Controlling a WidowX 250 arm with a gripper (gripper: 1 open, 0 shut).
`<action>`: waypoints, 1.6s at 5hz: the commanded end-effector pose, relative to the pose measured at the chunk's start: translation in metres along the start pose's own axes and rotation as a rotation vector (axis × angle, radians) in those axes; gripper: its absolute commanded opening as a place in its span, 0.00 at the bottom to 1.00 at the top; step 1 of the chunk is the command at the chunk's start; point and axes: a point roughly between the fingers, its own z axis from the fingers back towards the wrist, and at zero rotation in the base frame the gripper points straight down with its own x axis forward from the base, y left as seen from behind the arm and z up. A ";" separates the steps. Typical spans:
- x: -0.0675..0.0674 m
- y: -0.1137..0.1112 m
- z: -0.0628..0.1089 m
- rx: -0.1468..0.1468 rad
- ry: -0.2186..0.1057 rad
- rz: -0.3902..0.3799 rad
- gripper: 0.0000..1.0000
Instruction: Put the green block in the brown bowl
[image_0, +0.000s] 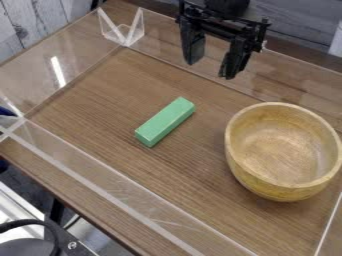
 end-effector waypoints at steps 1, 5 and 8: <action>-0.006 0.007 -0.008 0.010 0.020 -0.014 1.00; -0.045 0.059 -0.064 0.022 0.042 -0.058 1.00; -0.035 0.057 -0.081 0.012 0.036 -0.076 1.00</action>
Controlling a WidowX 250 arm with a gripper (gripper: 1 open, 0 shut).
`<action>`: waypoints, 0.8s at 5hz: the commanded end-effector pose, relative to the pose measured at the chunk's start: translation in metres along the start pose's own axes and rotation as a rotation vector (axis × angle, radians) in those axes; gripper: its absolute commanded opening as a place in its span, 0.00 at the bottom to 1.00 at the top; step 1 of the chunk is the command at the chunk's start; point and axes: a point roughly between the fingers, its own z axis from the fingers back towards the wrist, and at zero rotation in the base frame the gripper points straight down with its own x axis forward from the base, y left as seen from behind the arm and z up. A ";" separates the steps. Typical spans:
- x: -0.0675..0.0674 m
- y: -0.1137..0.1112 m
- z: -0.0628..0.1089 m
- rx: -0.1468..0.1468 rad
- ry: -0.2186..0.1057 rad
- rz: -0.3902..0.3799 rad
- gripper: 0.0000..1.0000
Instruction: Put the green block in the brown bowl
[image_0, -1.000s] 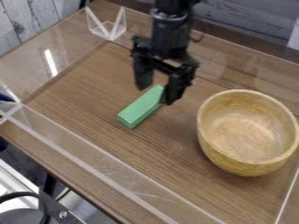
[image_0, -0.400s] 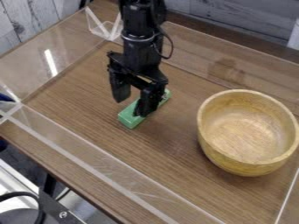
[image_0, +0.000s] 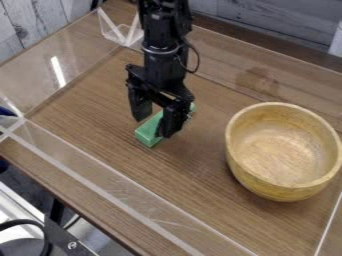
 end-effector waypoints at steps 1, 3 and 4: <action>0.007 0.001 0.004 0.007 -0.035 -0.005 1.00; 0.010 -0.001 0.006 0.002 -0.067 -0.013 1.00; 0.010 -0.003 0.010 0.001 -0.086 -0.017 1.00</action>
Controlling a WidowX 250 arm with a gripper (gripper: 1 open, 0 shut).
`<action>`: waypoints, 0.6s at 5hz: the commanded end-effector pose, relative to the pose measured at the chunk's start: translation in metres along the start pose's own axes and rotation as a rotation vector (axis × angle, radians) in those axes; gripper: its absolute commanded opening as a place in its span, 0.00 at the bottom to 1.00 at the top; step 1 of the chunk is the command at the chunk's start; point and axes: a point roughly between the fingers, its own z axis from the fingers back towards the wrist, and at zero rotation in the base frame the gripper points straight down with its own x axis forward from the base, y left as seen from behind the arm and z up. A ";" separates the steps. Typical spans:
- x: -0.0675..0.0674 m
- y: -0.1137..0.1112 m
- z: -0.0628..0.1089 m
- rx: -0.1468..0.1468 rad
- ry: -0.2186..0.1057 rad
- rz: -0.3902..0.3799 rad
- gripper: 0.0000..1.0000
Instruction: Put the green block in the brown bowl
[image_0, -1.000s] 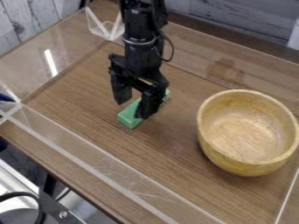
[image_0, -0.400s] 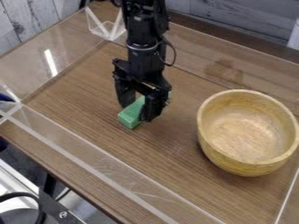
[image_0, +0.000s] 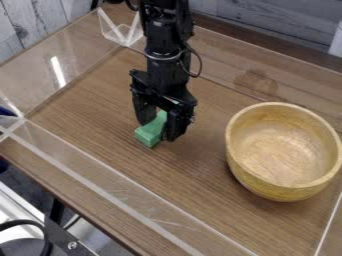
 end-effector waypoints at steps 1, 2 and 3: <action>0.006 0.000 0.023 0.022 -0.087 -0.011 1.00; 0.009 0.002 0.018 0.024 -0.092 -0.009 1.00; 0.011 0.004 0.013 0.024 -0.090 -0.006 1.00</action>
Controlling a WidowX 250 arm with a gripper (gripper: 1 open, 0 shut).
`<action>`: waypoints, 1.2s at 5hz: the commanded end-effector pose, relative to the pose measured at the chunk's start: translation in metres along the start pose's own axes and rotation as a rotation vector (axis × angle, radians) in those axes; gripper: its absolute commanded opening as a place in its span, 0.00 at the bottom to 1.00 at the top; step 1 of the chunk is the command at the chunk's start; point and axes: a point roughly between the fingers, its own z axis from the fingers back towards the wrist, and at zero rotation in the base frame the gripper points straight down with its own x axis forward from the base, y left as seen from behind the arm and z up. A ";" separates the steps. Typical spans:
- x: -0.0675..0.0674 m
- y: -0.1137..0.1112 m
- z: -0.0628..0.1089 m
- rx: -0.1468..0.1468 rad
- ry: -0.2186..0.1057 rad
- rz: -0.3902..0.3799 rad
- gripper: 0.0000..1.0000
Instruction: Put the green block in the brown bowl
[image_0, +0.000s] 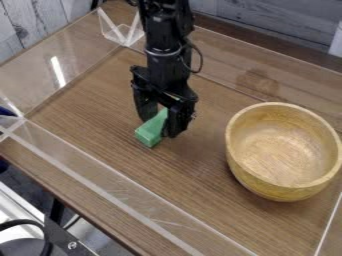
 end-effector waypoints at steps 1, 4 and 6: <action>0.007 0.004 0.005 0.012 -0.039 0.002 1.00; 0.010 0.007 0.006 0.012 -0.068 0.003 1.00; 0.011 0.007 0.008 0.010 -0.077 0.007 0.00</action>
